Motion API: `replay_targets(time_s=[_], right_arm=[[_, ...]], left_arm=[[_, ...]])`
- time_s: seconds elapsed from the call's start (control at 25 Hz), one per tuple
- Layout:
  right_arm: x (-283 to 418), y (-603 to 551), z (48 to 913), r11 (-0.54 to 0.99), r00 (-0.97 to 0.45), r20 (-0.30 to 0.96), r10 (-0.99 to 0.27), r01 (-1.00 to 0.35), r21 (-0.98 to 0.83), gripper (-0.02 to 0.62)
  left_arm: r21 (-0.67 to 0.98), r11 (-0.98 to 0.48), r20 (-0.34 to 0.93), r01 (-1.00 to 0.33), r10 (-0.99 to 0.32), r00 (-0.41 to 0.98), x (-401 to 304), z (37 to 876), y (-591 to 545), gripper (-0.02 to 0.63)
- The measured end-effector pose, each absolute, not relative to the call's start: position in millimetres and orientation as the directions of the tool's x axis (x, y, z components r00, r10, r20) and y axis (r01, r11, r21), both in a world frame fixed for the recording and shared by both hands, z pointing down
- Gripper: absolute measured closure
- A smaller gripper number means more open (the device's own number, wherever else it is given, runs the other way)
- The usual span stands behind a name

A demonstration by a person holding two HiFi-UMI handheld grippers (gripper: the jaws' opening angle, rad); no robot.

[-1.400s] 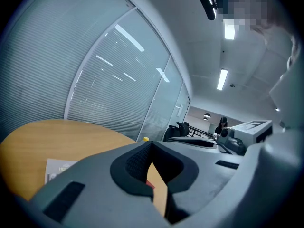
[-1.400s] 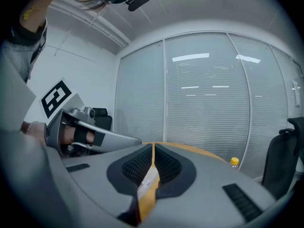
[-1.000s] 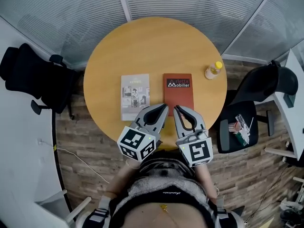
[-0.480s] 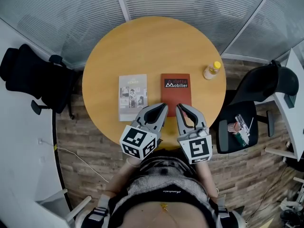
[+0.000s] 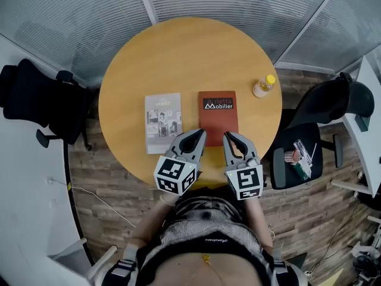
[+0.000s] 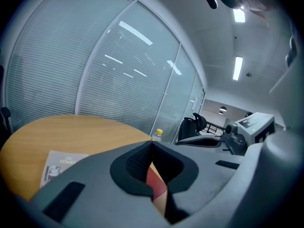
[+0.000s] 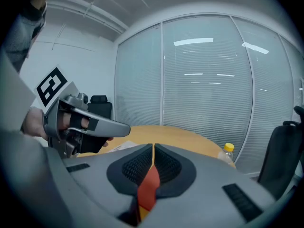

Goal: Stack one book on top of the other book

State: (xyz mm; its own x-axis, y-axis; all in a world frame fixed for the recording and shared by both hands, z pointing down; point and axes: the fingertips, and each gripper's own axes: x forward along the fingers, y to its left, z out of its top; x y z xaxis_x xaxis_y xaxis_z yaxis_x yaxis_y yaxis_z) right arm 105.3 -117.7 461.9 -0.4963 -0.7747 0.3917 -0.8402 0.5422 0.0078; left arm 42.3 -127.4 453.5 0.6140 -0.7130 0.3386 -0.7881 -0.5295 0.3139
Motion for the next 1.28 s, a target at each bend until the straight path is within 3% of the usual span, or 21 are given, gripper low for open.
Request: replay_targets(time_s=[0.88,1.28], right_arm=[[142,-135,562,0.484,-0.403,0.586,-0.703,-0.875,-0.022,0.566],[153,-144,596,0.465,-0.383,0.644,-0.662,-0.884,-0.049,0.566]], left_arm=[[0.291,-0.510,0.564,-0.809,-0.592,0.576,47,566,-141,0.588],[0.358,-0.448,0.614,-0.819,-0.548,0.568,47,598,-142,0.588]])
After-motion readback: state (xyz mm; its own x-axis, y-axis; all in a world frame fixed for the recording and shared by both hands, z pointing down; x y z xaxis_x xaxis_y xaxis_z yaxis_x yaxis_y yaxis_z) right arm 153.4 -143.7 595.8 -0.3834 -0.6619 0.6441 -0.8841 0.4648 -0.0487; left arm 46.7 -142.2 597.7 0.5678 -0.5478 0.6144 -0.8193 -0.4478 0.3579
